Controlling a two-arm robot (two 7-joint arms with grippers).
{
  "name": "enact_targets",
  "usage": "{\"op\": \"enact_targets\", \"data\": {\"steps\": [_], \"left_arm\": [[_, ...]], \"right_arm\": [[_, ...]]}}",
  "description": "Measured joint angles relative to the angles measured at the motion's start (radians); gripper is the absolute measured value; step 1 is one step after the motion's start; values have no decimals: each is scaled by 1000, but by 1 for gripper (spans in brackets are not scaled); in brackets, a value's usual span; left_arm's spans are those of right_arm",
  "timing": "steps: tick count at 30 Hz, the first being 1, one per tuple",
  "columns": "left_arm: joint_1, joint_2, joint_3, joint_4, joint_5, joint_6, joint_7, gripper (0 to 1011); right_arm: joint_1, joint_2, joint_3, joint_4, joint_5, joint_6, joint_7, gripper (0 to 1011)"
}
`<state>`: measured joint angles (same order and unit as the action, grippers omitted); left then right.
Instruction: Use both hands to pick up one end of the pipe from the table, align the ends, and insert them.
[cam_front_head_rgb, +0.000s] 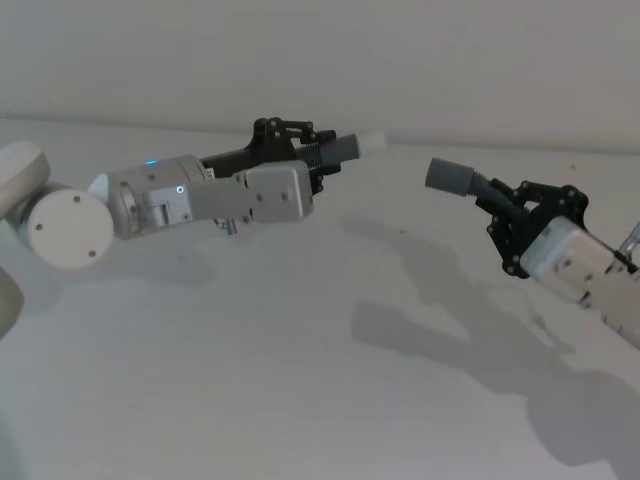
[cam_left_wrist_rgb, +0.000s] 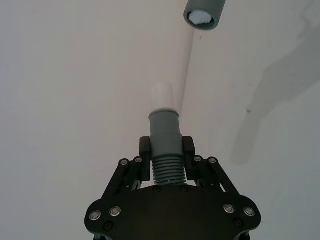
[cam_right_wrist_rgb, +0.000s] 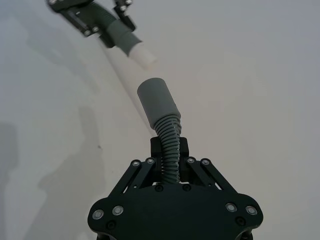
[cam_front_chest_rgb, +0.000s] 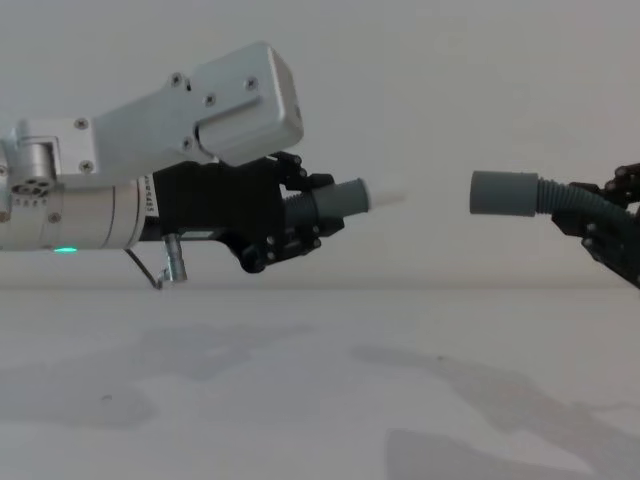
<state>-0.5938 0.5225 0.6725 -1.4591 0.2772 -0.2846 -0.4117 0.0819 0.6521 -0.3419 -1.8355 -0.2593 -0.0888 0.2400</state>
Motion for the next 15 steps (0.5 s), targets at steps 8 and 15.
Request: {"op": "enact_targets", "data": {"steps": [8,15], "left_arm": [[-22,25,20,-4,108,-94,34,367],[-43,46,37,-9,211,-180,73,367]], "right_arm": [[12,39,-12,5,-72,-58,8,173],[17,39,-11,7,-87,-67,18,174]]}}
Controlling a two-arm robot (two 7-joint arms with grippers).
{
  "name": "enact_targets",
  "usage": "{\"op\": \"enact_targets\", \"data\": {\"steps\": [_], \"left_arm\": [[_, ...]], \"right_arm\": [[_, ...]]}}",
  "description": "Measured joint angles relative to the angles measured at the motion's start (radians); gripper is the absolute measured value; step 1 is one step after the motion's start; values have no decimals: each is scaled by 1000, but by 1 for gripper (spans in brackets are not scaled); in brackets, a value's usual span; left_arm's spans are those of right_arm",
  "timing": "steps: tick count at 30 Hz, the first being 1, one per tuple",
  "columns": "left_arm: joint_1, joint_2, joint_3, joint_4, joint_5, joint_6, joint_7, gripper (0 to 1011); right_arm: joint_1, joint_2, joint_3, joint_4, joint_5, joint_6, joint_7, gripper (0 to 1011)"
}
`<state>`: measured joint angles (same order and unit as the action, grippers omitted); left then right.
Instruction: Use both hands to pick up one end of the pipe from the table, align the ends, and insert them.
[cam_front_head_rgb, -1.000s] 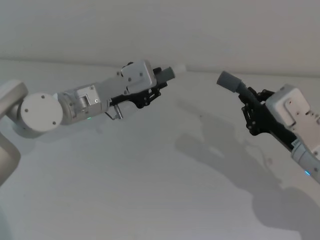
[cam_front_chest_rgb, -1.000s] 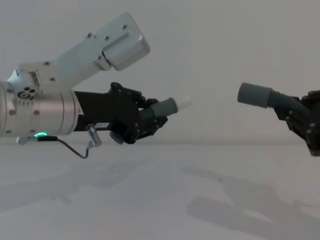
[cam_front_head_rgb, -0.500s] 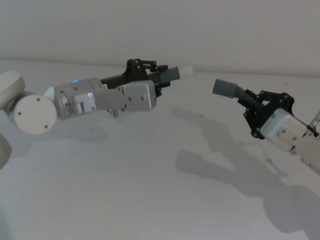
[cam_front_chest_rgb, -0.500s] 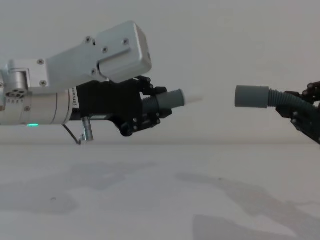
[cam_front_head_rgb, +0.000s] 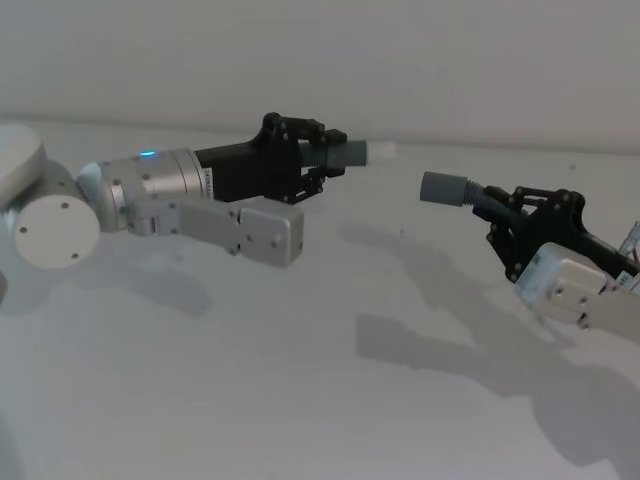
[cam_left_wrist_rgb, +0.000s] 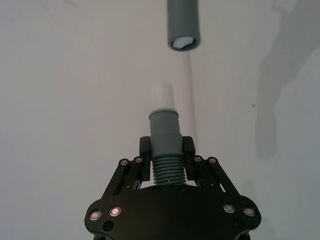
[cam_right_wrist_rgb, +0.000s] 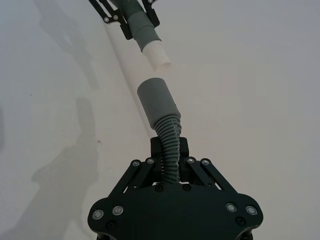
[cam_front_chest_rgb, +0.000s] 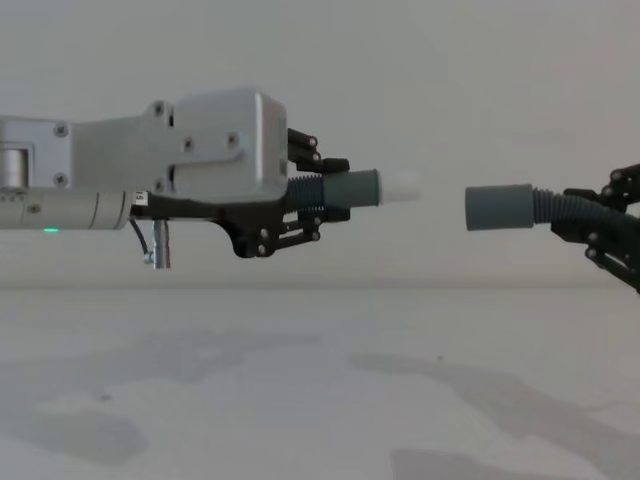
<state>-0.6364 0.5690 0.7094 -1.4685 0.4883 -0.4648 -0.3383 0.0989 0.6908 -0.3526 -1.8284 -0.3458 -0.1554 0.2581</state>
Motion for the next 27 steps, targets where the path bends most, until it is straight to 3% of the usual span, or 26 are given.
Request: {"op": "enact_targets", "data": {"steps": [11,19,27], "left_arm": [[-15,18,11,-7,78,-63,27,367],[-21,24,15,-8,106,-86,36,367],[-23,27,17,-10,119,-96,41,367]], "right_arm": [[7,-53,18,2,47,42,13,174],[18,-100,25,4,85,85,27,173],[29,-115,12,8,80,108,46,173]]}}
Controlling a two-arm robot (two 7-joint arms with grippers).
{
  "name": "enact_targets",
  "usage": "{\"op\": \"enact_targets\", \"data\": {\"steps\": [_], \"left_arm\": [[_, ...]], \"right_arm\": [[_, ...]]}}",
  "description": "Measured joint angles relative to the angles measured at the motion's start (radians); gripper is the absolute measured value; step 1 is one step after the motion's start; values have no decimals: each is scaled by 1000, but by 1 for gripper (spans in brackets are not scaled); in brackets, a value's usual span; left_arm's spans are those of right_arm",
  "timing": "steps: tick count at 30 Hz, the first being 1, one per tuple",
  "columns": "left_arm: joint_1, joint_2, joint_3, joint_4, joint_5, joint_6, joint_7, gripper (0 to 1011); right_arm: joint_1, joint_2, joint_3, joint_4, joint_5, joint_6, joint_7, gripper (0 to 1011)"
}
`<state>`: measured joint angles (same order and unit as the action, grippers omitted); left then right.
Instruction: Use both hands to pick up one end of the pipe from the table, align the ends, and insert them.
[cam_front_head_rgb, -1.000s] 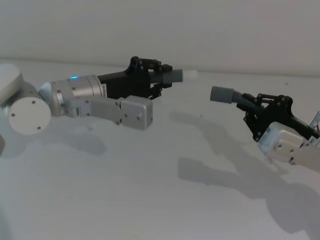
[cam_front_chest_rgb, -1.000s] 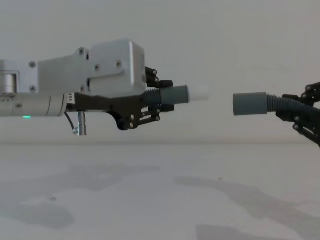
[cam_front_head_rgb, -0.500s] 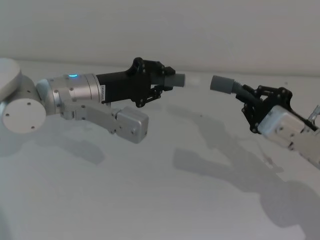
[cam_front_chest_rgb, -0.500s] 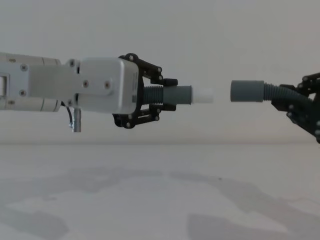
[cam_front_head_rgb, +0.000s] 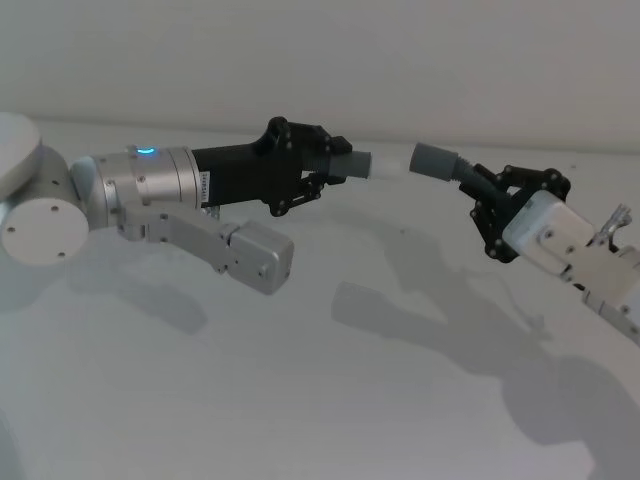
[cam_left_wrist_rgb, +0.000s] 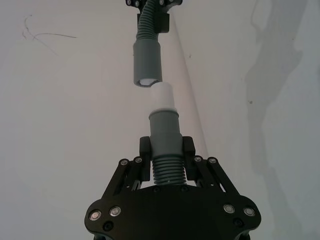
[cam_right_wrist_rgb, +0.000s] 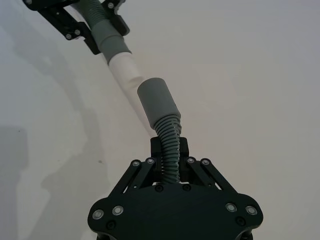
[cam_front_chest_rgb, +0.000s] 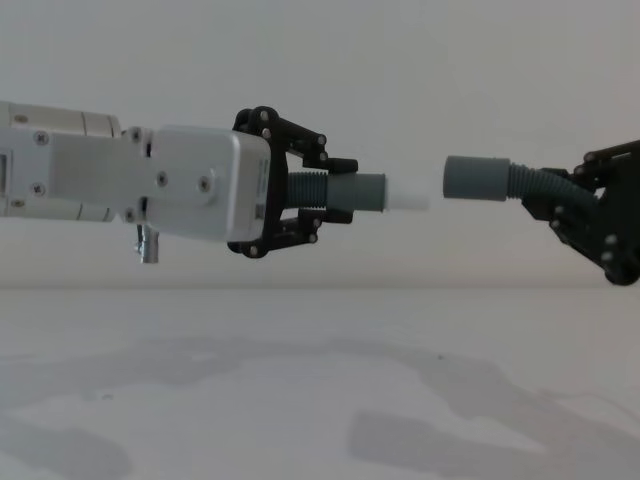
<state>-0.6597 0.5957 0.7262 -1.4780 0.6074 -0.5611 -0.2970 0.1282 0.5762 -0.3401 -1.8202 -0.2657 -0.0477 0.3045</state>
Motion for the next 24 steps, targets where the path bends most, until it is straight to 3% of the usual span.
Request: {"op": "enact_targets", "data": {"steps": [13,24], "left_arm": [[-2,2,1,-1,10,-8,3,367],[-3,3,2,-1,13,-11,4,367]], "right_arm": [[10,-1,-14,18,-40,-24,12,173],[11,-8,-14,23,-45,-36,21,173]]}}
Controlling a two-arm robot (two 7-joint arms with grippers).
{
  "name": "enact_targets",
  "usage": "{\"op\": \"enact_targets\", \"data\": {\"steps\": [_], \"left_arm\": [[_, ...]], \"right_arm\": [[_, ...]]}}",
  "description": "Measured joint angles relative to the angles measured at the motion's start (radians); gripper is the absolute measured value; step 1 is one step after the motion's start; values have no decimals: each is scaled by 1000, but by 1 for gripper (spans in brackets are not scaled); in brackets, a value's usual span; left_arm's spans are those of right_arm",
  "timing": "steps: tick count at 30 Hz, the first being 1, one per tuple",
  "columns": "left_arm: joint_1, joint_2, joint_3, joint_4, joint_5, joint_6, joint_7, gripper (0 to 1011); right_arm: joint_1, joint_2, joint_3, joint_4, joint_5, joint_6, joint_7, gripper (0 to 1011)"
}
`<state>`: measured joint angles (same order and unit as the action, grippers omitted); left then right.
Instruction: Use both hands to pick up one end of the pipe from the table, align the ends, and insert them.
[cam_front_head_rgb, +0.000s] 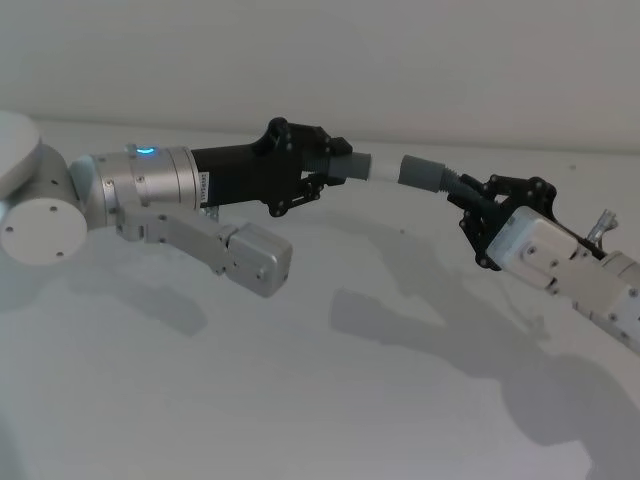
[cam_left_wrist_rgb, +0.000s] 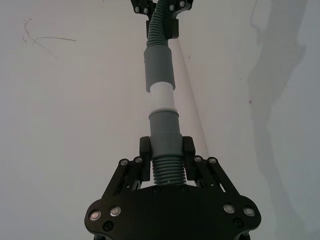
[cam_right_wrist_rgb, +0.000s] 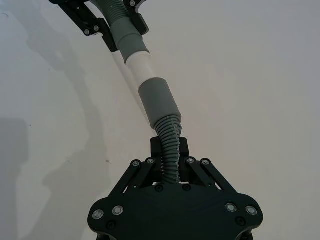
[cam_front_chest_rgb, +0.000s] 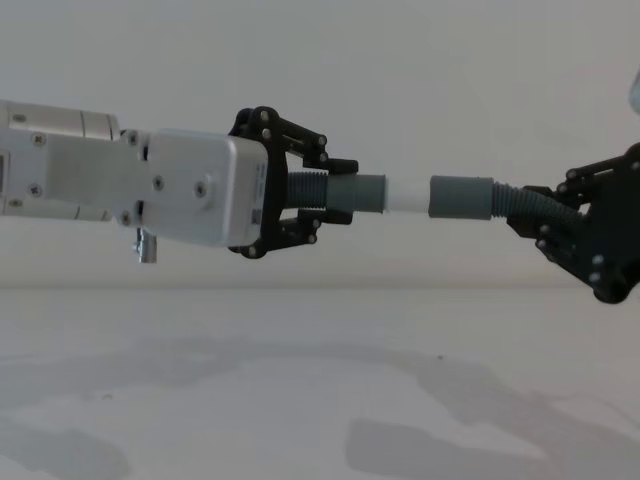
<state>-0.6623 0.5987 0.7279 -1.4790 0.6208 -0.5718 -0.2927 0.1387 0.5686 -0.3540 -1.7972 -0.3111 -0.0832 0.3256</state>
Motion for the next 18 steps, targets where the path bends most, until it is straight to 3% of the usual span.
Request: {"op": "enact_targets", "data": {"steps": [18], "left_arm": [[0,0,0,0,2,-2,1,367]], "right_arm": [[-7,14,21,2,9,-34,30,173]]}}
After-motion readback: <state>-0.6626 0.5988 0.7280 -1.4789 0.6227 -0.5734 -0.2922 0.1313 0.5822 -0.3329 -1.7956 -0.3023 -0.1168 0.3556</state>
